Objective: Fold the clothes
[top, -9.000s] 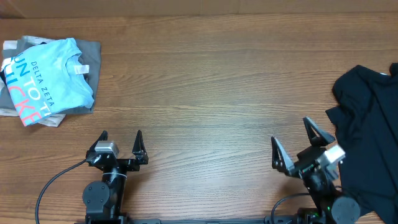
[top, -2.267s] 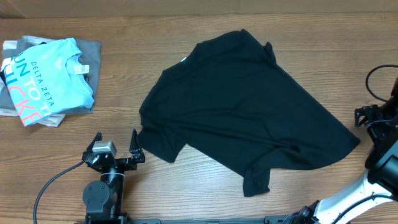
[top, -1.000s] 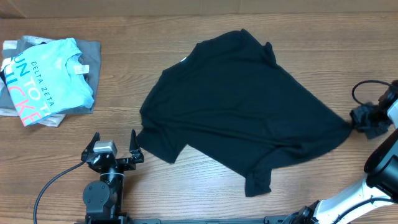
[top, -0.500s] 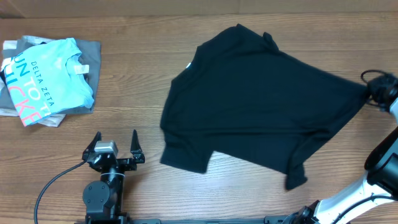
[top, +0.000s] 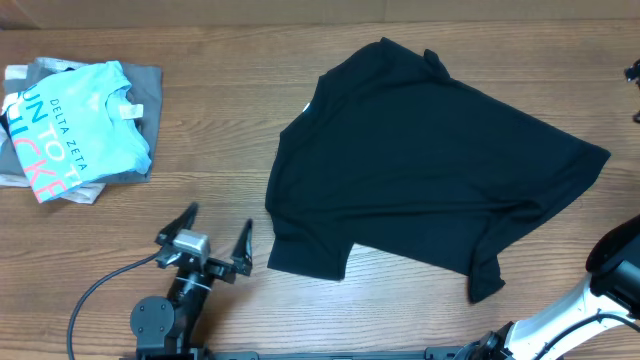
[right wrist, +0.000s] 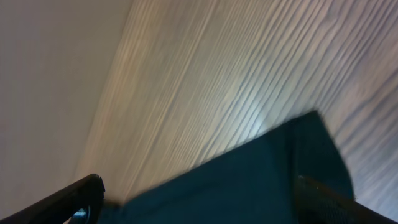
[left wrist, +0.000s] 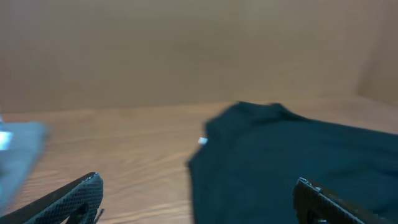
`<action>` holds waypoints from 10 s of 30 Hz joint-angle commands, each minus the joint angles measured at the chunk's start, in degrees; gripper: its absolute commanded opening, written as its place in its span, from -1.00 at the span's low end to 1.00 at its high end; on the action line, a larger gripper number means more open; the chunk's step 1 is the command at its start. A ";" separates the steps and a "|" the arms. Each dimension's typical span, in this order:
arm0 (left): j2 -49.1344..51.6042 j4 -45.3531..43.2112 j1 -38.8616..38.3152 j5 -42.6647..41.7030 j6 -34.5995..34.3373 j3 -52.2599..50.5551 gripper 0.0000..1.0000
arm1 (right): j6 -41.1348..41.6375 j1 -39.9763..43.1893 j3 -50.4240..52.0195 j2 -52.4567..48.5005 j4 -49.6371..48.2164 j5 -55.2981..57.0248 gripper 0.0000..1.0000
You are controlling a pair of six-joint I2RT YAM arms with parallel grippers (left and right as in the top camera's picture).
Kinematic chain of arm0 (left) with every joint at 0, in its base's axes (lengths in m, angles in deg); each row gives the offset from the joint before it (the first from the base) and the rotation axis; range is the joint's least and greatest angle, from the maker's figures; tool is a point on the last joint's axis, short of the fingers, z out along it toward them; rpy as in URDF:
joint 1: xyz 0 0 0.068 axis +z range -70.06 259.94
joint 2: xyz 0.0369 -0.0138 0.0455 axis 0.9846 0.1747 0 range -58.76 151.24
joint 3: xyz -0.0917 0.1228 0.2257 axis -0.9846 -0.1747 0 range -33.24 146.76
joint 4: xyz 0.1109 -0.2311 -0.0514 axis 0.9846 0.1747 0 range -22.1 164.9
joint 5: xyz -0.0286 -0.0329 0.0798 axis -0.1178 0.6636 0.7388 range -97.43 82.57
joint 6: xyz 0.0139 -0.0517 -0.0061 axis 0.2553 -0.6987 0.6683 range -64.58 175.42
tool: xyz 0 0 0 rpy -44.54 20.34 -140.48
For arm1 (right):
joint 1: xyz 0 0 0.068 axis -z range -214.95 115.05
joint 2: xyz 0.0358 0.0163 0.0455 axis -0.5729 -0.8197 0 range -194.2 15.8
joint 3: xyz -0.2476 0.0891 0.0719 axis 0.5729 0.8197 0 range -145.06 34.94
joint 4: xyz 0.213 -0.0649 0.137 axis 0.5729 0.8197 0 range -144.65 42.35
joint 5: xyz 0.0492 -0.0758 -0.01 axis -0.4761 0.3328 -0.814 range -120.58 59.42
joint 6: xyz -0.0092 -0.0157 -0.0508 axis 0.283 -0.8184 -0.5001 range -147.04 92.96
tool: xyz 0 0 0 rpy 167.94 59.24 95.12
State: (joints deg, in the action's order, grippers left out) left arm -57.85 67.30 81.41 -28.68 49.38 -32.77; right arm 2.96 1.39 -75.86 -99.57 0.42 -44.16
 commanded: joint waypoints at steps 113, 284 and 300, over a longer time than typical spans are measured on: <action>95.27 39.69 20.20 13.90 -18.88 53.33 -0.92 | -11.02 -24.72 -0.17 0.26 14.08 -3.98 1.00; 108.10 34.29 -23.43 24.61 -7.23 79.30 -0.92 | -9.70 -40.63 3.89 -5.51 31.45 2.56 -0.92; 117.59 33.27 -17.90 15.87 2.01 79.32 -0.92 | 2.99 -44.26 21.92 0.11 30.18 14.80 -0.92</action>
State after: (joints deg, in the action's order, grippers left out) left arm 59.41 101.07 63.82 -11.42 49.09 45.81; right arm 3.24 -43.18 -57.66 -103.37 32.02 -31.07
